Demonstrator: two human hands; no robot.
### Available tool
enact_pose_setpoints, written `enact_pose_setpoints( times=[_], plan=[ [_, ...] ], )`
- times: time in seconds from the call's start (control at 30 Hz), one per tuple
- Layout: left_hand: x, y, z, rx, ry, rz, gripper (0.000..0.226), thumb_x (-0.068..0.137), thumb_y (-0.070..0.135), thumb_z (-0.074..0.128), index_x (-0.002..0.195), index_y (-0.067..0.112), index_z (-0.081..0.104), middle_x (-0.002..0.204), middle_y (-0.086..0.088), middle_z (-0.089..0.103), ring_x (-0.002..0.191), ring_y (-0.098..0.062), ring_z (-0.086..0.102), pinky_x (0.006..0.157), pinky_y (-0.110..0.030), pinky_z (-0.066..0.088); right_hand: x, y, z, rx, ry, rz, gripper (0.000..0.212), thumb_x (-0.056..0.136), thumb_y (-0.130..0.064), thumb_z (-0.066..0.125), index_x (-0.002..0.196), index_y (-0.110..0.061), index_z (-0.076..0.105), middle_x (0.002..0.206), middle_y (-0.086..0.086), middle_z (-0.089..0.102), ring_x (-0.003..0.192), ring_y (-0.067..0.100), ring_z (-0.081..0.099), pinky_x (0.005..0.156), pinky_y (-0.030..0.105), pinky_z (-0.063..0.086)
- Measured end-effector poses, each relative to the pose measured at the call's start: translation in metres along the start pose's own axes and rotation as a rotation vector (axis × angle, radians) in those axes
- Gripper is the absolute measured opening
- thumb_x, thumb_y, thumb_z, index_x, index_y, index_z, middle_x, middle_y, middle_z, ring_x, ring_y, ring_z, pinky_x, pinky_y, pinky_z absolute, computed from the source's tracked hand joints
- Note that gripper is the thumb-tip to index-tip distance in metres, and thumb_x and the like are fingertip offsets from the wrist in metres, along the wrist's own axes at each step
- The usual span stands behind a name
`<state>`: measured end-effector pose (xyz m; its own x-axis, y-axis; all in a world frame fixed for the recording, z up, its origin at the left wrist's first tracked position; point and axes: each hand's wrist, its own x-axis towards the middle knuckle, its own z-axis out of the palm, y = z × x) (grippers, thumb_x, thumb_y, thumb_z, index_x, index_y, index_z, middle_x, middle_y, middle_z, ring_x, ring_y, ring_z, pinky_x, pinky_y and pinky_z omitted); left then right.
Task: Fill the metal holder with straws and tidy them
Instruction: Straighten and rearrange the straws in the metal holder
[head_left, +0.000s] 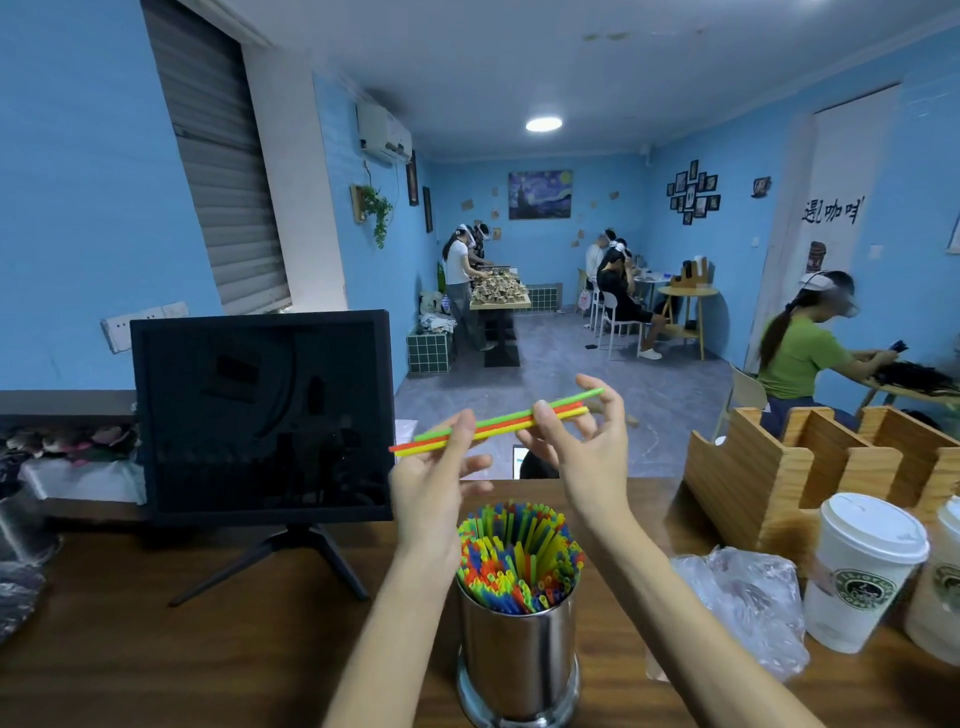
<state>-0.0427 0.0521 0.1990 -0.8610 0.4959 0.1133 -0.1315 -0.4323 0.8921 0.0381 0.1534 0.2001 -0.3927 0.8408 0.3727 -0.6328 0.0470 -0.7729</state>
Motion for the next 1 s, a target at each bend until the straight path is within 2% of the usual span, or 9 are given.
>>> enact_pose_setpoints(
  times=[0.17,0.27,0.33,0.47,0.63,0.77,0.87,0.93,1.0],
  plan=[
    [0.01,0.001,0.001,-0.087,0.124,0.111,0.014,0.086,0.021,0.078,0.087,0.008,0.076,0.068,-0.001,0.071,0.065,-0.011,0.068,0.06,-0.02,0.056,-0.001,0.003,-0.01,0.088,-0.092,0.286,0.043,0.078,0.001,0.079,0.114,-0.009,0.058,0.086,0.023,0.072,0.074,0.031,0.072,0.071,0.03,0.063],
    [0.014,0.001,0.0,0.003,0.1,0.207,0.017,0.088,0.024,0.077,0.077,0.011,0.078,0.069,-0.001,0.072,0.072,-0.012,0.067,0.07,-0.025,0.057,-0.001,0.012,-0.023,-0.096,-0.252,0.39,0.03,0.064,-0.009,0.091,0.084,-0.008,0.069,0.08,0.019,0.07,0.084,0.035,0.064,0.077,0.035,0.055],
    [0.017,0.0,-0.002,0.106,0.001,0.264,0.019,0.088,0.023,0.077,0.076,0.009,0.078,0.076,-0.006,0.076,0.079,-0.018,0.072,0.075,-0.03,0.059,0.002,0.018,-0.034,-0.281,-0.358,0.355,0.023,0.067,-0.01,0.093,0.074,-0.01,0.071,0.072,0.015,0.066,0.076,0.03,0.059,0.076,0.039,0.047],
    [0.023,-0.004,-0.007,0.491,-0.191,0.412,0.019,0.089,0.028,0.076,0.075,0.016,0.077,0.071,-0.004,0.074,0.075,-0.03,0.072,0.071,-0.049,0.062,0.005,0.02,-0.047,-0.631,-0.509,0.2,0.02,0.078,-0.013,0.088,0.082,-0.009,0.068,0.068,0.013,0.071,0.071,0.02,0.069,0.079,0.03,0.056],
    [0.018,-0.018,-0.011,0.652,-0.438,0.276,0.024,0.089,0.021,0.076,0.067,0.027,0.068,0.068,0.0,0.073,0.062,-0.014,0.069,0.062,-0.026,0.053,0.004,0.018,-0.048,-1.191,-0.59,0.11,0.042,0.068,-0.041,0.093,0.096,-0.026,0.066,0.088,-0.007,0.073,0.081,0.005,0.068,0.082,0.035,0.057],
    [0.013,-0.035,-0.021,0.766,-0.512,0.287,0.01,0.092,0.024,0.074,0.084,0.028,0.069,0.06,0.014,0.065,0.056,0.003,0.055,0.058,-0.018,0.045,0.005,-0.001,-0.047,-0.893,-0.51,0.037,0.058,0.083,-0.012,0.081,0.127,-0.032,0.048,0.123,-0.009,0.06,0.104,0.013,0.068,0.087,0.033,0.059],
    [0.017,-0.046,-0.033,0.96,-0.522,0.317,0.008,0.091,0.038,0.073,0.098,0.034,0.072,0.08,0.011,0.071,0.08,-0.001,0.064,0.069,-0.031,0.053,-0.003,-0.007,-0.039,-0.765,-0.525,-0.122,0.065,0.089,0.0,0.061,0.142,-0.035,0.048,0.134,-0.014,0.057,0.113,0.01,0.064,0.093,0.027,0.055],
    [0.019,-0.05,-0.035,1.082,-0.473,0.345,0.005,0.089,0.032,0.073,0.094,0.035,0.073,0.089,0.01,0.066,0.09,-0.009,0.059,0.069,-0.03,0.043,-0.012,0.003,-0.038,-0.922,-0.603,-0.259,0.048,0.097,-0.015,0.058,0.143,-0.028,0.053,0.136,-0.013,0.059,0.121,0.006,0.059,0.1,0.027,0.049],
    [0.019,-0.052,-0.036,1.147,-0.477,0.318,0.017,0.086,0.013,0.065,0.077,0.027,0.067,0.09,0.011,0.057,0.099,-0.013,0.052,0.076,-0.024,0.036,-0.021,0.017,-0.042,-1.204,-0.689,-0.357,0.043,0.104,-0.039,0.047,0.144,-0.025,0.054,0.135,-0.009,0.061,0.126,0.008,0.055,0.106,0.032,0.045]
  ],
)
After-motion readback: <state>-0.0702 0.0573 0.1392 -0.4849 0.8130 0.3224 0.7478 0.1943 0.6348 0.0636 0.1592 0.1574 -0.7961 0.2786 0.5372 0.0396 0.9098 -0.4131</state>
